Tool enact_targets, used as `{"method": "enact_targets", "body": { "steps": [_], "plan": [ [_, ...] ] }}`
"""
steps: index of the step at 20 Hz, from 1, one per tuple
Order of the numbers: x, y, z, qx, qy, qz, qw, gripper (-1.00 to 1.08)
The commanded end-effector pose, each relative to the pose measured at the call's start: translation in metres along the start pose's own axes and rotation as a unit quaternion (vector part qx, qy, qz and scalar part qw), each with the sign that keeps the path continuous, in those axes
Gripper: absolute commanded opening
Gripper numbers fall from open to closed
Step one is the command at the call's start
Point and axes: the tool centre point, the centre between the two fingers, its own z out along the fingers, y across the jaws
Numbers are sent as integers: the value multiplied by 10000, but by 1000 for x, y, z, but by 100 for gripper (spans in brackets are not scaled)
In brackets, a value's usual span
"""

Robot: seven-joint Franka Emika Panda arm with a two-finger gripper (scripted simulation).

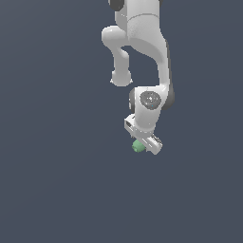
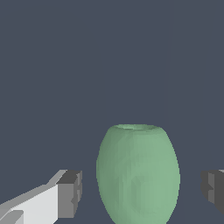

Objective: Pick up the object and move it to a goal position.

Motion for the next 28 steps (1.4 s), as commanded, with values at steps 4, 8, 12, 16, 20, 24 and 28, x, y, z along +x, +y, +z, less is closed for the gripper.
{"method": "enact_targets", "body": {
  "steps": [4,8,12,16,20,24,28],
  "plan": [
    [0,0,17,1,1,6,10000,100],
    [0,-1,18,1,1,6,10000,-100],
    [0,-1,18,1,1,6,10000,-100],
    [0,-1,18,1,1,6,10000,-100],
    [3,2,16,5,2,5,10000,-100],
    [15,14,12,5,2,5,10000,-100],
    [38,35,4,4,0,6,10000,-100]
  ]
}}
